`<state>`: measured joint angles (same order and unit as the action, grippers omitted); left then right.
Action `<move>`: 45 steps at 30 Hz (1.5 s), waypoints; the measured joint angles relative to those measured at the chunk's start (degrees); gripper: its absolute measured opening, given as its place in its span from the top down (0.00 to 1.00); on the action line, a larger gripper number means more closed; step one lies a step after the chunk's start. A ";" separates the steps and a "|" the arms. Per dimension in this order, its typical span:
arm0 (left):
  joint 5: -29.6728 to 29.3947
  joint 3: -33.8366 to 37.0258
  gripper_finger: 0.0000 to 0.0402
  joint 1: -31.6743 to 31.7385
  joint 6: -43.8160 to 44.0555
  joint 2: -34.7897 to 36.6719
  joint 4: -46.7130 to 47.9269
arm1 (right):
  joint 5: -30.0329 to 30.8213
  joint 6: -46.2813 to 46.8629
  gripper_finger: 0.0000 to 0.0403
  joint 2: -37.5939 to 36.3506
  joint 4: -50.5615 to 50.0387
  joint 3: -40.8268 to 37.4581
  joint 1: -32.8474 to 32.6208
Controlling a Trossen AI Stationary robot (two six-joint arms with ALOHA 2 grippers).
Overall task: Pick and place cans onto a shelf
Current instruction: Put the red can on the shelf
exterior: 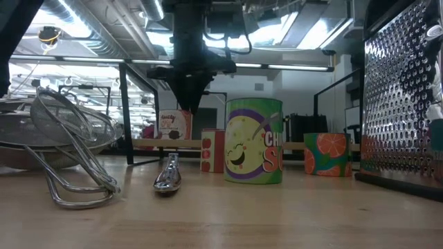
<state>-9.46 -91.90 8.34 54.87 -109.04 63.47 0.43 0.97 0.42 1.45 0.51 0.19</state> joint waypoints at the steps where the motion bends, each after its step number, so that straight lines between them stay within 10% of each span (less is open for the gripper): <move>1: 0.01 -0.07 0.83 0.00 0.00 0.13 -0.03 | 0.00 0.00 0.89 0.00 0.00 0.00 0.00; 13: 1.26 -8.27 0.83 -0.01 -8.16 0.05 1.67 | 0.00 0.00 0.89 0.01 0.01 0.00 0.01; 28: -5.09 -15.89 0.83 0.27 -41.09 0.12 -13.00 | 0.00 0.00 0.89 -0.01 0.01 0.00 -0.01; 45: -6.23 -15.89 0.71 9.65 -43.56 -0.48 -15.26 | 0.00 0.00 0.89 0.01 0.01 0.00 -0.01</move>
<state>-15.69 -107.79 17.99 11.31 -109.52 48.21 0.43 0.97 0.43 1.45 0.51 0.19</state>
